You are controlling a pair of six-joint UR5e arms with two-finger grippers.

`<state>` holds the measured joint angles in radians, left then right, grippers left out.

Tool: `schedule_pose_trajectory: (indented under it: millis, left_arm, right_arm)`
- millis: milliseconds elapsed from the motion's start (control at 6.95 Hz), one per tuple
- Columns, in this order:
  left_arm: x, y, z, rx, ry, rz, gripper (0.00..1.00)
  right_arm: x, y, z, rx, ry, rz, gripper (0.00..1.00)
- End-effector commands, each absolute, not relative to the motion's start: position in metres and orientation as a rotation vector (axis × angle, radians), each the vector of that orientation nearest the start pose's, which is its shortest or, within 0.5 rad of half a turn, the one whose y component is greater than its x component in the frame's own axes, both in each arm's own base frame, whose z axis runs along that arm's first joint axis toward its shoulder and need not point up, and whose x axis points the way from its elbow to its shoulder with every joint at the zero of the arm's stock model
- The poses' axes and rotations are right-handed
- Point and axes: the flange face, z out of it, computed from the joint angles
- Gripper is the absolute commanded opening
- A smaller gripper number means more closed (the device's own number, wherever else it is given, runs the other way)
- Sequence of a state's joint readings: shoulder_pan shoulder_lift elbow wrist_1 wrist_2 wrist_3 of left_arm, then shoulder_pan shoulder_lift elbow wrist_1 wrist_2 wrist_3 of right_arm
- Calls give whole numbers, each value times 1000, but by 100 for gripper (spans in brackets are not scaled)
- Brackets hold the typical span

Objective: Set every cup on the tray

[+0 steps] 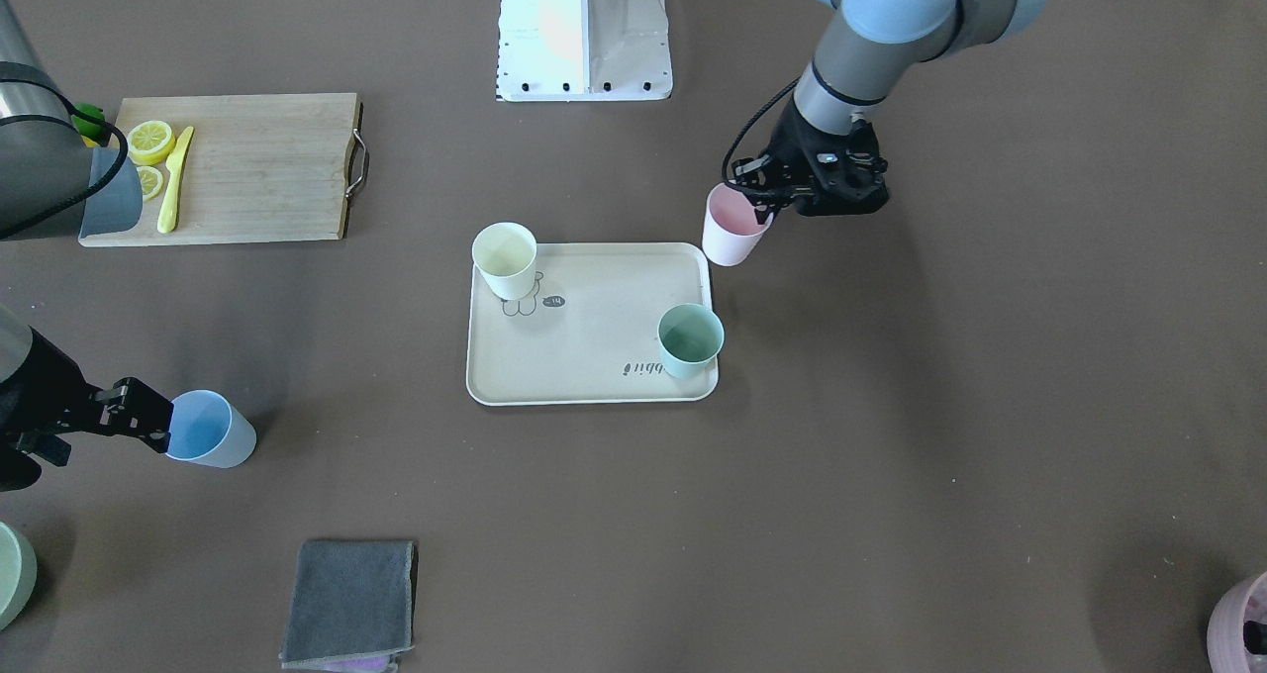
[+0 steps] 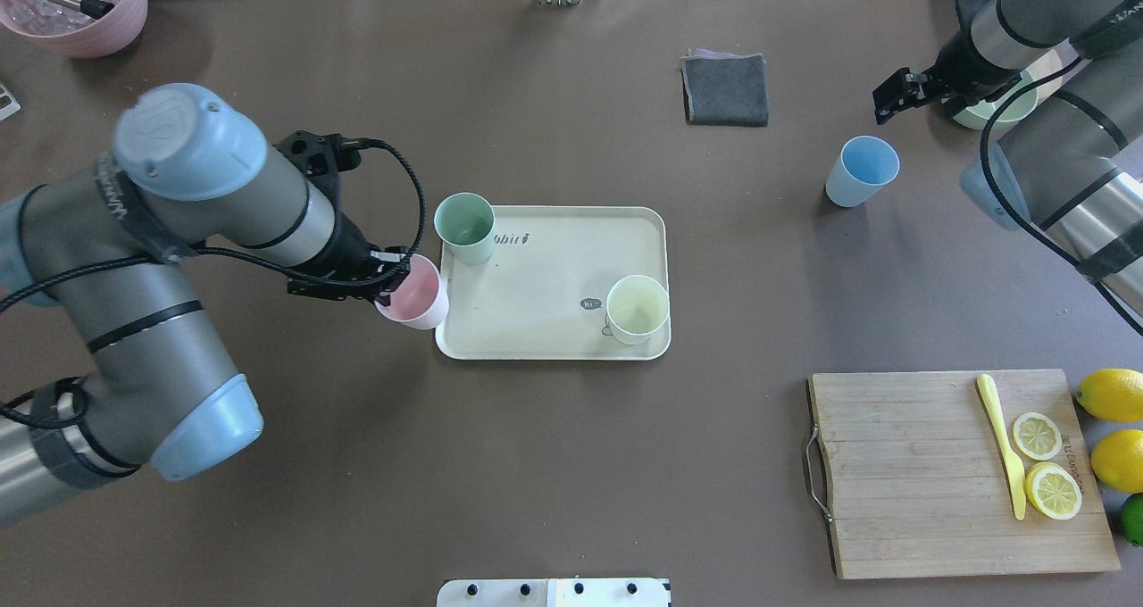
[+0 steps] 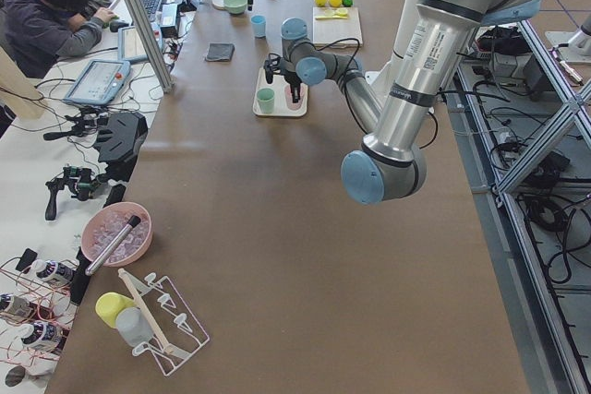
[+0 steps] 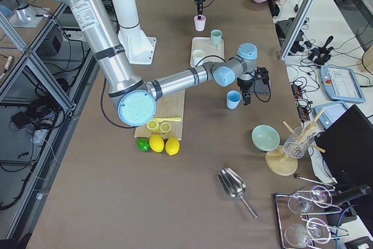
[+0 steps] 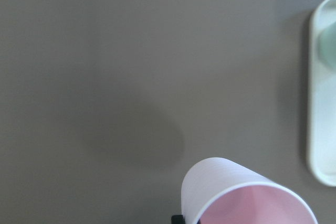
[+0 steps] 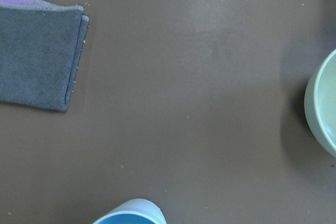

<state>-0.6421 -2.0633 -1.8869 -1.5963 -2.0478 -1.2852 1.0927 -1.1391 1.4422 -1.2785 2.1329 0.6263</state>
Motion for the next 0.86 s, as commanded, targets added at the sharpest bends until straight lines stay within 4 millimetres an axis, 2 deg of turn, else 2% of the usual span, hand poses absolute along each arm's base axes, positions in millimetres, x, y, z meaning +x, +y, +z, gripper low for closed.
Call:
schedule_pose_trajectory:
  millis: [0,144,288,431,575,719]
  left_arm:
    - [499,-441,219,-55,895,-162,0]
    - [510,-436,219,-37,906,-149,0]
    - [510,-436,219,-35,909,-148,27]
    - [509,-435,214,-28,918,-141,98]
    - [495,-434,201,-11,946,-141,99]
    - [456,-459,191,22,970,-186,99]
  right_arm:
    - [-252,-639,447,200,-766,-36,99]
    - [-268,-633,450,190,-758,-51,99]
    - [-276,-630,461,179,-743,-56,99]
    - [-275,-626,468,169,-737,-54,99]
    - [-272,-621,476,162,-733,-52,98]
    - [-281,-617,478,157,-730,-63,90]
